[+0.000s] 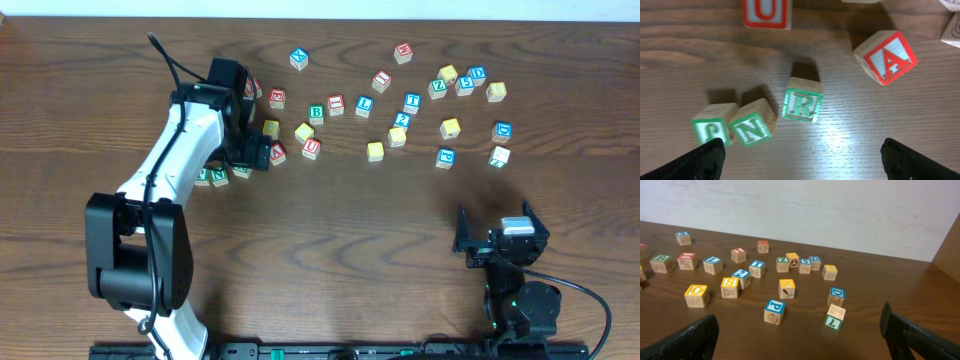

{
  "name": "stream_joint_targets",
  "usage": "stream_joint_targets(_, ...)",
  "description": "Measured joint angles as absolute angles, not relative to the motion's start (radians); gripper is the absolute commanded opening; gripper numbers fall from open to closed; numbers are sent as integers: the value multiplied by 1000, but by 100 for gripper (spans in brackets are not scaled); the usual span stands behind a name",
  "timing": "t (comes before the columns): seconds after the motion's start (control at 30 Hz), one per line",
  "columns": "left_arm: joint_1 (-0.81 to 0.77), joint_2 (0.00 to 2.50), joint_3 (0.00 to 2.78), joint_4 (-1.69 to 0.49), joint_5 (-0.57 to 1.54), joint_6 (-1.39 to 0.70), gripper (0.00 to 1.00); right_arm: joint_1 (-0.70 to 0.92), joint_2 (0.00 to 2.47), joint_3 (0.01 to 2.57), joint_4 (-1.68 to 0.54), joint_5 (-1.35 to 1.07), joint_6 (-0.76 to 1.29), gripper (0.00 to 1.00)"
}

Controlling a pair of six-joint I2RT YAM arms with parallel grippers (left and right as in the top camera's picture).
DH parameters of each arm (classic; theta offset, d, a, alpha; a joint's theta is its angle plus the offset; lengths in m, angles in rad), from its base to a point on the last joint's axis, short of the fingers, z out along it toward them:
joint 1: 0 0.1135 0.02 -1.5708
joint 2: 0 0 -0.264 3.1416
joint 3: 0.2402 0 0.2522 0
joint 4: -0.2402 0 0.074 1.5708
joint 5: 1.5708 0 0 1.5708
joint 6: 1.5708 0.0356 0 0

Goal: Spell out ROBOT
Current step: 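Lower the left gripper and close it on the green R block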

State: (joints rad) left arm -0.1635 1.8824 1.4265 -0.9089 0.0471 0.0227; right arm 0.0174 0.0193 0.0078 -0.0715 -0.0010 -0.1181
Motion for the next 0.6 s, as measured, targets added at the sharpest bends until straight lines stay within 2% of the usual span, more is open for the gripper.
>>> stream_joint_targets(0.2,-163,1884,1359,-833,106,23,99,17,19,8,-72,-1,-118,99)
stream_joint_targets(0.27,-163,1884,1356,-829,108,23,96,17,19,8,-72,-1,-118,99)
stream_joint_targets(0.5,-163,1884,1354,-810,111,22,96,17,19,8,-72,-1,-118,99)
stream_joint_targets(0.6,-163,1884,1354,-801,111,21,86,17,19,8,-72,-1,-118,99)
